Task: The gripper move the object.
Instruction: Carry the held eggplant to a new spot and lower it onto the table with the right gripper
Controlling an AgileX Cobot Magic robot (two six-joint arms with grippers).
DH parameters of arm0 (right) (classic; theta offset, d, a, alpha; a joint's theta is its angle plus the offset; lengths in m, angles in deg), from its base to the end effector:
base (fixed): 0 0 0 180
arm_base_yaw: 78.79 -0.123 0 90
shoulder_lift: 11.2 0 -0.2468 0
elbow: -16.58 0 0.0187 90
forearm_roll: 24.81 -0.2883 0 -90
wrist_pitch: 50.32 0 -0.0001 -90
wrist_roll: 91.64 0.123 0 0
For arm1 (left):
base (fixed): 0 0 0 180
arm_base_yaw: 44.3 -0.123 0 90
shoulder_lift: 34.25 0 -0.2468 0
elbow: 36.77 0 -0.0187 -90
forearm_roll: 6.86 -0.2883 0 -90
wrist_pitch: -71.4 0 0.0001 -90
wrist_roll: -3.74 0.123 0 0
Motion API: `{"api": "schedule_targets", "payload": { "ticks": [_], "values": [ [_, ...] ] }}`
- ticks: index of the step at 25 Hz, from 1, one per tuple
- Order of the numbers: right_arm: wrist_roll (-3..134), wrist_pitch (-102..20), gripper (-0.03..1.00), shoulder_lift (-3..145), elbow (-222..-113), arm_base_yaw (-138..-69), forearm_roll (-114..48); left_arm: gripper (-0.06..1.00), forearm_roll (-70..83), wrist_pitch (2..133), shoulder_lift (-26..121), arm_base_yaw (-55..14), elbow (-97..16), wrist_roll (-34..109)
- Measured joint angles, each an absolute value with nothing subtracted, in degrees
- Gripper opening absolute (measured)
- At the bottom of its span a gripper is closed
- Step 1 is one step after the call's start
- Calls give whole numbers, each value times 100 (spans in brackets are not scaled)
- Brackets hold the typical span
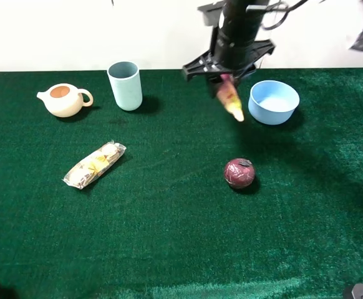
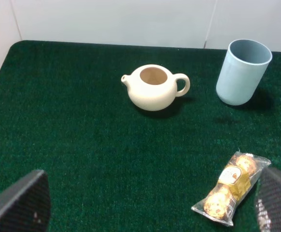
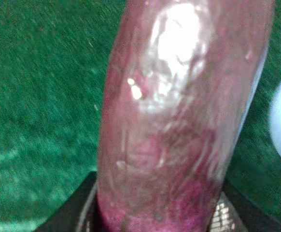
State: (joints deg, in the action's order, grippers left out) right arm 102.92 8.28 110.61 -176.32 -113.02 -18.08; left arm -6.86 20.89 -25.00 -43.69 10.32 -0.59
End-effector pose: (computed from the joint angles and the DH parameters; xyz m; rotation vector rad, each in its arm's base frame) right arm 0.3671 0.2349 0.1376 -0.5669 2.8433 -0.0103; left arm 0.1037 -0.0011 0.3023 -0.0605 1.8643 -0.0596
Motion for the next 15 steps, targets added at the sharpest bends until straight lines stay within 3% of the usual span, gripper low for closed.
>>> {"api": "schedule_targets", "payload": {
  "ticks": [9,15],
  "values": [
    [9886,1546,32,10349,-17368,-10645,-1719,84,-686,2089,-2500,-4369,1032,-59],
    [9722,1552,32,9886,-16861,-9785,-1679,84,-686,2089,-2500,-4369,1032,-59]
  ]
}}
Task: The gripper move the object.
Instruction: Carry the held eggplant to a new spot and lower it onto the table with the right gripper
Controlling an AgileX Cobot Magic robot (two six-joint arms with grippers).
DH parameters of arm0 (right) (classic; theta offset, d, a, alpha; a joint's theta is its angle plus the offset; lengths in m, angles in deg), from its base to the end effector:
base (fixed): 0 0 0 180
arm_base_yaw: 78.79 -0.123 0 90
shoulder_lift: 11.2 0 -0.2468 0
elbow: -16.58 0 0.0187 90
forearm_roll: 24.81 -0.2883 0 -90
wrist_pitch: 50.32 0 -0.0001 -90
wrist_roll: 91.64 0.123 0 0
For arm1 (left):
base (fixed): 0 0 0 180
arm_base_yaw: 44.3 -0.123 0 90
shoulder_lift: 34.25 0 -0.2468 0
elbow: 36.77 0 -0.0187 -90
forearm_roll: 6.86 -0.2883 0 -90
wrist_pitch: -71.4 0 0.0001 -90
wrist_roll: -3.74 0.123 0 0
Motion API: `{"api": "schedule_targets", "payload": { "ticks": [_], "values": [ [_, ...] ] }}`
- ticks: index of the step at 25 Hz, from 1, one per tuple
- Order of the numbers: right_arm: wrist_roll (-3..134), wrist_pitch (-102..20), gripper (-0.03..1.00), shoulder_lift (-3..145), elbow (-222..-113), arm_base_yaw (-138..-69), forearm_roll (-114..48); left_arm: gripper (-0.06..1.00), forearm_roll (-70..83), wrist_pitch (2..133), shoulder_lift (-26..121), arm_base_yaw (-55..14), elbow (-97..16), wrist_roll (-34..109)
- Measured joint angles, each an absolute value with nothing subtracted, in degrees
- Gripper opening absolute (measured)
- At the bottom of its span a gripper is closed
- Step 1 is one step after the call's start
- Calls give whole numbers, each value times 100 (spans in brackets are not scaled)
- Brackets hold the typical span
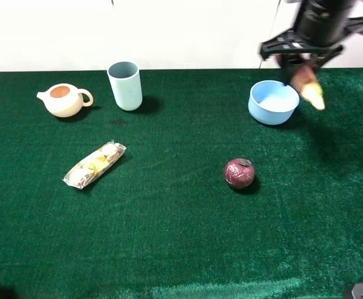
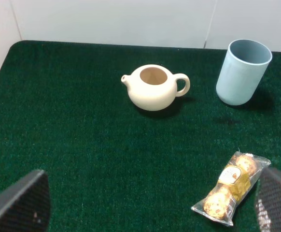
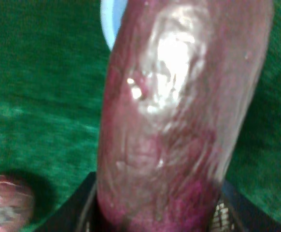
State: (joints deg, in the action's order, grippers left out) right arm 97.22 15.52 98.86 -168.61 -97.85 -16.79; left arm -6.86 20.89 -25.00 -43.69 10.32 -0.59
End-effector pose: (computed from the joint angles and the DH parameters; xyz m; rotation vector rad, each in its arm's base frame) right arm 0.3720 0.1119 0.1786 -0.3312 2.9311 -0.1319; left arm 0.1037 -0.0011 0.3023 -0.0605 1.8643 -0.0596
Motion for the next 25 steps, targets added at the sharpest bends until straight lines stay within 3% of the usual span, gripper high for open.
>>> {"api": "schedule_targets", "payload": {
  "ticks": [14,25],
  "values": [
    [9288,1227,32,9914,-16727,-8310,-1681,84,-686,2089,-2500,-4369,1032,-59],
    [9142,718,32,10785,-16722,-7894,-1928,84,-686,2089,-2500,-4369,1032,-59]
  ]
}}
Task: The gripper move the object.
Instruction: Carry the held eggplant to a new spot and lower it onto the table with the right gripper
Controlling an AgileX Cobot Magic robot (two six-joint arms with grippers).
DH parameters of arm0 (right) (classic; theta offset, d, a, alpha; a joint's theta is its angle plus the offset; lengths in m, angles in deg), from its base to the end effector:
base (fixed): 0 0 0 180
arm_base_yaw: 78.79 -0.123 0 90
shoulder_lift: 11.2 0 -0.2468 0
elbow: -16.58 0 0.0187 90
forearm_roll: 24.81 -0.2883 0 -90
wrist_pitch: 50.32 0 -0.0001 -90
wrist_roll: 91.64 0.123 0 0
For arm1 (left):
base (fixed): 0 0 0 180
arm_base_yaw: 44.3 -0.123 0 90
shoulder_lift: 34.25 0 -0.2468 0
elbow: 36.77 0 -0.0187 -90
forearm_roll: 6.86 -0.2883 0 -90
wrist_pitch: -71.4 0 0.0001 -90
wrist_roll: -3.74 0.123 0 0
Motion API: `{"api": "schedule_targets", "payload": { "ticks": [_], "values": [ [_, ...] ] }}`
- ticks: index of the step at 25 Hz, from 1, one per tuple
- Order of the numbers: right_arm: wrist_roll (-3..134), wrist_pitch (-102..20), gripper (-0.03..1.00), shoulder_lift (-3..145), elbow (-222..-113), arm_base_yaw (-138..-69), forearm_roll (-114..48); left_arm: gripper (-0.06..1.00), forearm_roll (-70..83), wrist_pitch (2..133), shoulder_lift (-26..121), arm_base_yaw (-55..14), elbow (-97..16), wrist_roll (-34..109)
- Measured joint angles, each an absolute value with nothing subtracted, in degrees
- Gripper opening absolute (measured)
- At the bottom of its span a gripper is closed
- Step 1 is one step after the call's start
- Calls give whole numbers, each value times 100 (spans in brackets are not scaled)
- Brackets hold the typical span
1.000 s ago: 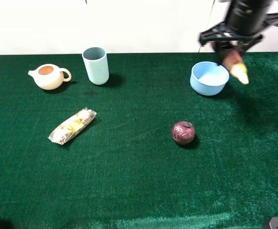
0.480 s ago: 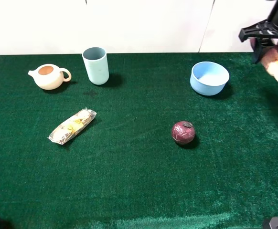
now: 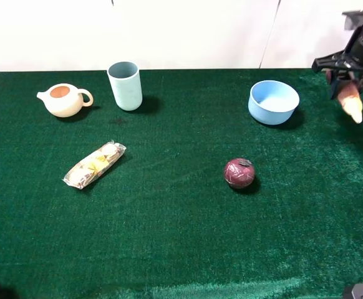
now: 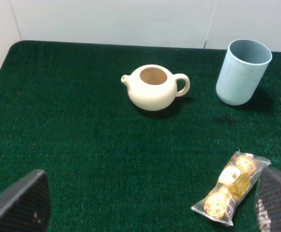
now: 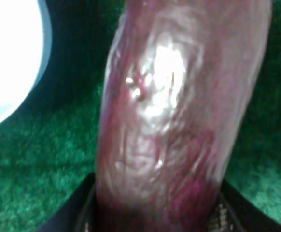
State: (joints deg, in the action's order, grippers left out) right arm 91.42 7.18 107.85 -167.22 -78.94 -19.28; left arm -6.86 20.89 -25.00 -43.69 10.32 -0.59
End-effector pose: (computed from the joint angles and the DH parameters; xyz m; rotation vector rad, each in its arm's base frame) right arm 0.4042 -0.0089 0.1111 0.0061 3.0104 -0.1221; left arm 0.1037 -0.0011 0.3023 -0.0605 1.8643 -0.0596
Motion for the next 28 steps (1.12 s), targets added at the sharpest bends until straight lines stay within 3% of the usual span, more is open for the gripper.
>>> {"api": "schedule_targets", "payload": {
  "ticks": [28],
  "values": [
    [9106,-12,32,12256,-16722,-7694,-2210,84,-686,2089,-2500,-4369,1032,-59]
  ]
}}
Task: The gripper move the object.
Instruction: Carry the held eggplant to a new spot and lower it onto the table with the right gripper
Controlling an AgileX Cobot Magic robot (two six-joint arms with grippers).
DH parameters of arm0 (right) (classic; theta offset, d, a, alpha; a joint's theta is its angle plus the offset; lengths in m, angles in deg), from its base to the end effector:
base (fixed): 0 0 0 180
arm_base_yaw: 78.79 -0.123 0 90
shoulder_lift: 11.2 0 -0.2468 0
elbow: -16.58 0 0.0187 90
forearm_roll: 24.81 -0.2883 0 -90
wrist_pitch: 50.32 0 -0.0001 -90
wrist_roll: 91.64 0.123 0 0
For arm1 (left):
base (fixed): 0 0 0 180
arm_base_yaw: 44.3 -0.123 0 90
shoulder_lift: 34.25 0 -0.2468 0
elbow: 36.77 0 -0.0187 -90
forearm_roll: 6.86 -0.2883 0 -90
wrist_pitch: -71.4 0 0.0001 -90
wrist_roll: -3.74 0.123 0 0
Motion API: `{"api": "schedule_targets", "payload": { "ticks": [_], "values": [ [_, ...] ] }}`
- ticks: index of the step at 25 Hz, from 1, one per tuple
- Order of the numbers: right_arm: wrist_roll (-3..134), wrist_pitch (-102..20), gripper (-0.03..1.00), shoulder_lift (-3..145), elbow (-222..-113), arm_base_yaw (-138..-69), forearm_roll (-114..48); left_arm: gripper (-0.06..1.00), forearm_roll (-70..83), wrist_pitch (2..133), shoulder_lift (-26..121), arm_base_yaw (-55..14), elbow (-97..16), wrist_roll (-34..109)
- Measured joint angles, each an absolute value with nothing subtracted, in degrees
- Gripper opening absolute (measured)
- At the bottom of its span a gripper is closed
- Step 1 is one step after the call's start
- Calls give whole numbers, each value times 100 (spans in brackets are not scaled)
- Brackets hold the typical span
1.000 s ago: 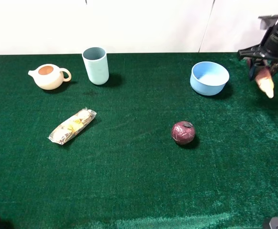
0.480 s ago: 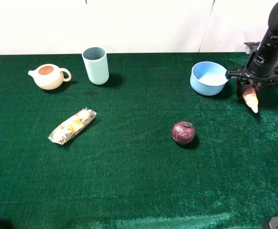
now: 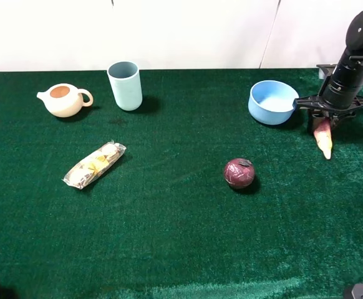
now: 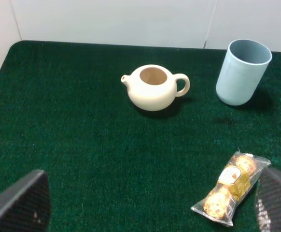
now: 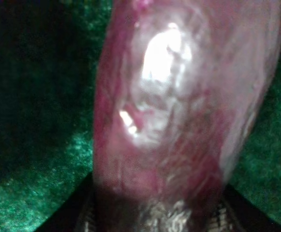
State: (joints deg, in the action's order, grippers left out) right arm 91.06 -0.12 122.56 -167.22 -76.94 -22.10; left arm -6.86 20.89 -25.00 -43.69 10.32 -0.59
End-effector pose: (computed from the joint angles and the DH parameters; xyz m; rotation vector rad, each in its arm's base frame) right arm 0.4030 -0.0175 0.0075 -0.0770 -3.1376 0.0570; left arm 0.1037 -0.0011 0.3023 -0.0605 1.8643 -0.0596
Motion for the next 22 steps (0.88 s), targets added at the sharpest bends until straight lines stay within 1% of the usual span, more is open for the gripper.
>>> {"api": "schedule_targets", "payload": {
  "ticks": [20,22],
  "values": [
    [9046,22,32,12256,-16722,-7694,-2270,84,-686,2089,-2500,-4369,1032,-59],
    [8938,61,34,12237,-16722,-7694,-2379,84,-686,2089,-2500,-4369,1032,-59]
  ]
}}
